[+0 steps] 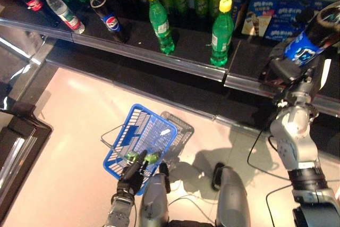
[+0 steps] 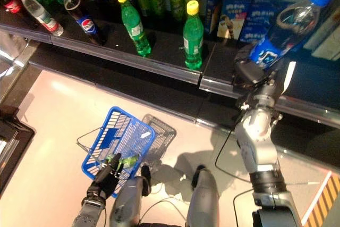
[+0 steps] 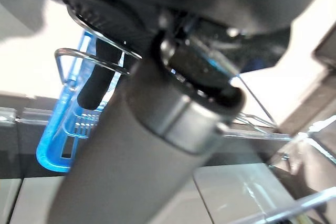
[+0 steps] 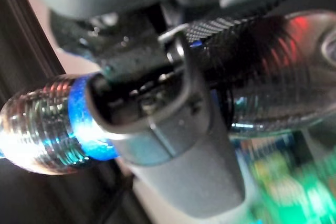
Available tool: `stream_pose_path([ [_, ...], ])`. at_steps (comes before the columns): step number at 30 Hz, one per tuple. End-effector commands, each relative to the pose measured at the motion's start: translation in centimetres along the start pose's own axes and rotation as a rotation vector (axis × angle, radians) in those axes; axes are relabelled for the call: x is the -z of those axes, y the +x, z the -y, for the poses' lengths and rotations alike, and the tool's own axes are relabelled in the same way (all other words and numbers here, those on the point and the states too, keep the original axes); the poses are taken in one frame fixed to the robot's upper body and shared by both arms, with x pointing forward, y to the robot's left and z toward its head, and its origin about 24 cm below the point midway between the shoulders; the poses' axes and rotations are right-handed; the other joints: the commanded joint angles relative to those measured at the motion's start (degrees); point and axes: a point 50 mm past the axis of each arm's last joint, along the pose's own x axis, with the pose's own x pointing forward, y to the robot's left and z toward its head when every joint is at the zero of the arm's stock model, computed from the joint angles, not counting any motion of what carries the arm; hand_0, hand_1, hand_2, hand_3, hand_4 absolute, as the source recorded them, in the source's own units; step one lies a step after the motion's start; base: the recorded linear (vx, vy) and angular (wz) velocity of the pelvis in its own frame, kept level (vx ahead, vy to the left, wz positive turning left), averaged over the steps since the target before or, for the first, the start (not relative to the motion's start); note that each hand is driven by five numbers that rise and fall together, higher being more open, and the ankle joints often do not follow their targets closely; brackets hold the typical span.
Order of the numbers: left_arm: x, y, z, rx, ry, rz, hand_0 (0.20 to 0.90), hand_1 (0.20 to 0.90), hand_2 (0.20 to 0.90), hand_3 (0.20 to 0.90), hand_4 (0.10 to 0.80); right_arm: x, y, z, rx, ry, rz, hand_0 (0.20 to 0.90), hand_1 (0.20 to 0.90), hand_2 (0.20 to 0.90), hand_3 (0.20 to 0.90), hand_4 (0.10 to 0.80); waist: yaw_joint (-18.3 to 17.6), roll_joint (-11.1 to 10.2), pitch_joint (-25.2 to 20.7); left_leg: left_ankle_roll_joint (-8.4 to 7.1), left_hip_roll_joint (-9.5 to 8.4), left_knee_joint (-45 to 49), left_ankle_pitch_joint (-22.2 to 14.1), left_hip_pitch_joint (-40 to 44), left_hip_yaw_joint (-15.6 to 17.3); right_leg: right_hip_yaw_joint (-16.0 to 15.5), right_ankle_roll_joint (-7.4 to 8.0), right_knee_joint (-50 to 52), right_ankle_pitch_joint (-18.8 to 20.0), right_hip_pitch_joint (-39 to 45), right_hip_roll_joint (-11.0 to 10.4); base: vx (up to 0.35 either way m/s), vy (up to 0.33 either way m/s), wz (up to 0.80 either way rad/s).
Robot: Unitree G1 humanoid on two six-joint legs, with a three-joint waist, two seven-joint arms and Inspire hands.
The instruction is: Pick up the drink and place into the basket.
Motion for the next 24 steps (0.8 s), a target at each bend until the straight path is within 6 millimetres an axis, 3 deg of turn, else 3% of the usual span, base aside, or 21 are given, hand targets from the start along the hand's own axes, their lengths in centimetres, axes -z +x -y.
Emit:
stream_pose_path([
  [1,-5.6,-1.4,1.1,0.181,0.096,0.244,0.300,0.300,0.300,0.200,0.100,-8.6,-0.6,-4.1,-0.342,0.212,0.412,0.300,0.300,0.300,0.200,0.100,1.0,-4.1,-8.1,1.75,-1.44,6.4,10.5,-4.5,1.5,-2.7,-0.60,-15.6,6.1,13.0,1.8,0.048,0.022,0.10],
  [4,-6.2,-1.5,1.8,0.223,0.092,0.281,0.300,0.300,0.300,0.200,0.100,-8.2,-1.9,-6.1,-0.526,0.285,0.365,0.300,0.300,0.300,0.200,0.100,1.8,-4.3,-9.7,1.68,-1.83,4.3,10.6,-2.5,1.6,-2.9,-0.20,-17.8,6.6,15.3,1.9,0.067,0.043,0.07],
  [7,-6.5,-1.7,2.2,0.246,0.099,0.297,0.300,0.300,0.300,0.200,0.100,-7.8,-2.6,-6.8,-0.592,0.327,0.333,0.300,0.300,0.300,0.200,0.100,2.3,-4.4,-10.4,1.73,-2.14,3.2,10.4,-1.4,1.5,-3.2,0.03,-18.7,6.8,16.4,2.0,0.039,0.016,0.02],
  [11,-6.6,-1.9,4.0,0.383,0.149,0.320,0.300,0.300,0.300,0.200,0.100,-7.3,-4.6,-9.4,-0.747,0.428,0.264,0.300,0.300,0.300,0.200,0.100,4.3,-4.7,-12.1,1.88,-3.29,0.5,9.7,0.4,0.6,-4.2,0.58,-21.3,7.2,19.2,2.1,0.016,0.009,0.12],
  [18,-7.1,-2.5,7.5,0.607,0.194,0.357,0.300,0.300,0.300,0.200,0.100,-6.1,-6.6,-11.7,-0.869,0.523,0.152,0.300,0.300,0.300,0.200,0.100,6.2,-4.9,-13.0,2.26,-4.91,-2.9,8.7,2.0,-0.9,-5.0,1.51,-23.4,8.0,20.7,1.9,-0.035,0.025,0.20],
  [24,-7.1,-2.8,10.3,0.744,0.272,0.337,0.300,0.300,0.300,0.200,0.100,-5.3,-7.8,-13.9,-0.936,0.554,0.072,0.300,0.300,0.300,0.200,0.100,8.1,-4.8,-13.1,2.38,-5.73,-2.2,8.8,1.3,-2.6,-6.1,1.27,-23.7,8.0,21.5,1.8,-0.020,0.001,0.15],
])
